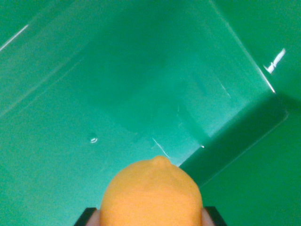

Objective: Pick fruit

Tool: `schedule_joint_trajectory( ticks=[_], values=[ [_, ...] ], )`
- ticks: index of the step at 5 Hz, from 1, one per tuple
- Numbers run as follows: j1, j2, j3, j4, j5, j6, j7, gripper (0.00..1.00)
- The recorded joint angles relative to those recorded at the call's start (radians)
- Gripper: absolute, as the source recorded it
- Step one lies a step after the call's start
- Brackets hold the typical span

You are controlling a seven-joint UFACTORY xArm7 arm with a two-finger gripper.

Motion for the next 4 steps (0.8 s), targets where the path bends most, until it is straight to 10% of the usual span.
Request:
schedule_joint_trajectory(
  ticks=[4],
  values=[
    [0.0005, -0.032, -0.001, 0.063, -0.0029, 0.095, 0.005, 1.00]
  ],
)
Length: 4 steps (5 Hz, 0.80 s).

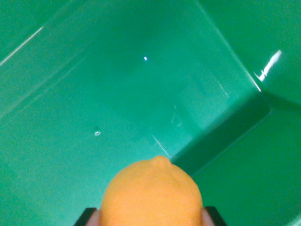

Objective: Pick fruit

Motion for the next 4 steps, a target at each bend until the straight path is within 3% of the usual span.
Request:
schedule_joint_trajectory(
  ticks=[1, 2, 3, 4],
  values=[
    [0.0000, 0.000, 0.000, 0.000, 0.0000, 0.000, 0.000, 1.00],
    [0.0002, -0.015, 0.000, 0.030, -0.0014, 0.045, 0.002, 1.00],
    [0.0002, -0.015, 0.000, 0.030, -0.0014, 0.045, 0.002, 1.00],
    [0.0004, -0.031, -0.001, 0.060, -0.0028, 0.091, 0.004, 1.00]
  ],
)
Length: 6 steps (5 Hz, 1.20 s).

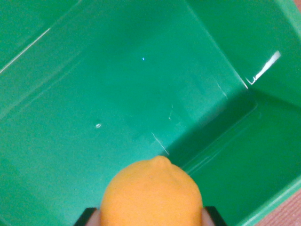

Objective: Pick fruit

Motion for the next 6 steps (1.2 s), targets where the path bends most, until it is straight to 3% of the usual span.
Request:
schedule_joint_trajectory(
  ticks=[1, 2, 3, 4, 5, 6],
  values=[
    [0.0000, 0.000, 0.000, 0.000, 0.0000, 0.000, 0.000, 1.00],
    [0.0002, -0.015, 0.000, 0.030, -0.0014, 0.045, 0.002, 1.00],
    [0.0002, -0.015, 0.000, 0.030, -0.0014, 0.045, 0.002, 1.00],
    [0.0004, -0.030, -0.001, 0.058, -0.0027, 0.088, 0.004, 1.00],
    [0.0004, -0.030, -0.001, 0.058, -0.0027, 0.088, 0.004, 1.00],
    [0.0006, -0.042, -0.001, 0.084, -0.0038, 0.126, 0.006, 1.00]
  ],
)
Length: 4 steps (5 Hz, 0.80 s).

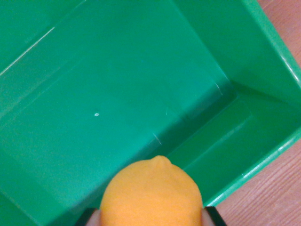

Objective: Pick fruit

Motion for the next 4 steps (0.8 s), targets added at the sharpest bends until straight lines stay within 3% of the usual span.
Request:
schedule_joint_trajectory(
  ticks=[1, 2, 3, 4],
  values=[
    [0.0000, 0.000, 0.000, 0.000, 0.0000, 0.000, 0.000, 1.00],
    [0.0002, -0.013, 0.000, 0.025, -0.0012, 0.038, 0.002, 1.00],
    [0.0002, -0.013, 0.000, 0.025, -0.0012, 0.038, 0.002, 1.00],
    [0.0004, -0.024, 0.000, 0.048, -0.0022, 0.072, 0.003, 1.00]
  ],
)
